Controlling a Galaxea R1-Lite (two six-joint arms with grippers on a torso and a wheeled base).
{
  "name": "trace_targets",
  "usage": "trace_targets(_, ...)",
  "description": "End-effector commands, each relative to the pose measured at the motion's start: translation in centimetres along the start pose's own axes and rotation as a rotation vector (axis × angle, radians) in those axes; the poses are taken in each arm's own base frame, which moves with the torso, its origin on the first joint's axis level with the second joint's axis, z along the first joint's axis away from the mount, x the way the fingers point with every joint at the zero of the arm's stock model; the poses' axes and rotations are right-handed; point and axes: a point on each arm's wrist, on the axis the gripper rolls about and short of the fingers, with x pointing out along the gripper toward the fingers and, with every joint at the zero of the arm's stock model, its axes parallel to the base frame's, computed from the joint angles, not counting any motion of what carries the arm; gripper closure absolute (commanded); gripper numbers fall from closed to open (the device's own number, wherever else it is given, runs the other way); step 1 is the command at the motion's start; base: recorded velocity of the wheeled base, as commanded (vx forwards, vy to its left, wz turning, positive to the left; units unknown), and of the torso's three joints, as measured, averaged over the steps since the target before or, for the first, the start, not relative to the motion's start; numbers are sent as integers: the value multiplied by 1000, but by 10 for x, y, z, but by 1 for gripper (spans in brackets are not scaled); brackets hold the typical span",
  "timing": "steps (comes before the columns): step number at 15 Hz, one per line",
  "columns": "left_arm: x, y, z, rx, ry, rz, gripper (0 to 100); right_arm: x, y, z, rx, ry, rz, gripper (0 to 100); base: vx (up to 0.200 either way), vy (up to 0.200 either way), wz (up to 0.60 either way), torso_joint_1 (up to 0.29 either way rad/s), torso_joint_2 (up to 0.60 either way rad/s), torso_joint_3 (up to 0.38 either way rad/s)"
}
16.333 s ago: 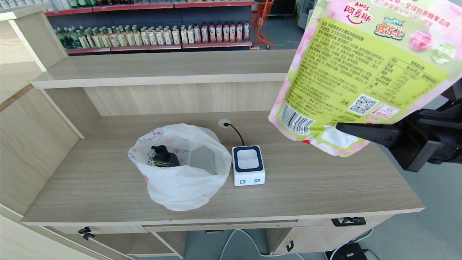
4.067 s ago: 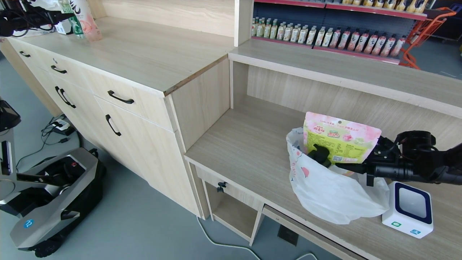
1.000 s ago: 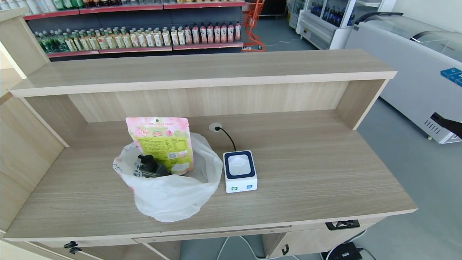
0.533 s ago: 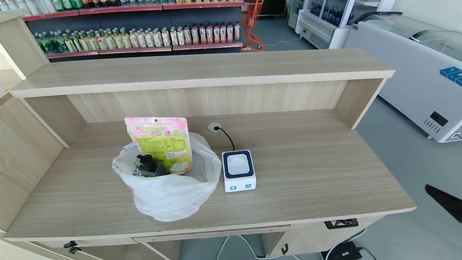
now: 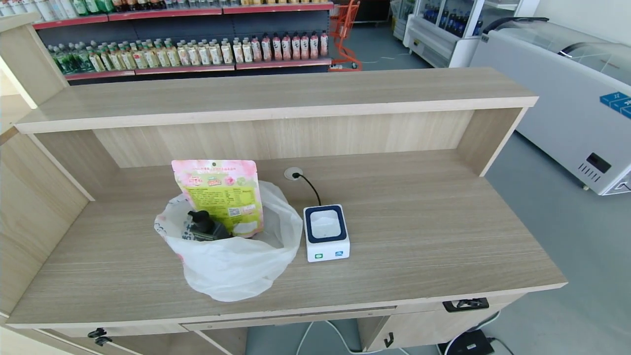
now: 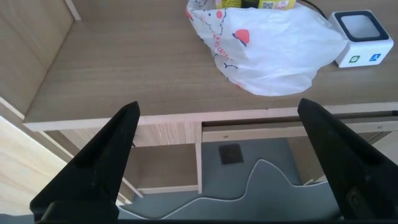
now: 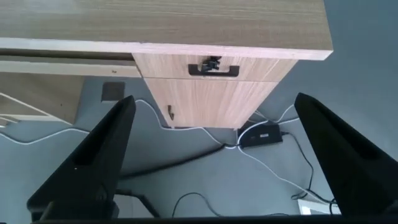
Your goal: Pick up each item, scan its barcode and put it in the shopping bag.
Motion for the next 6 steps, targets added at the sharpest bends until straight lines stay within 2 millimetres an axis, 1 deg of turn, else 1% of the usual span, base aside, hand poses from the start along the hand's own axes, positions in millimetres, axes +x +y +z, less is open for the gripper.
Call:
trace_targets(1, 0, 0, 0, 0, 1, 0, 0, -18, 2, -15, -34, -191, 61, 0, 0, 0, 0, 0, 0, 0)
trace_targets(6, 0, 0, 0, 0, 1, 0, 0, -18, 2, -15, -2, -189, 63, 0, 0, 0, 0, 0, 0, 0)
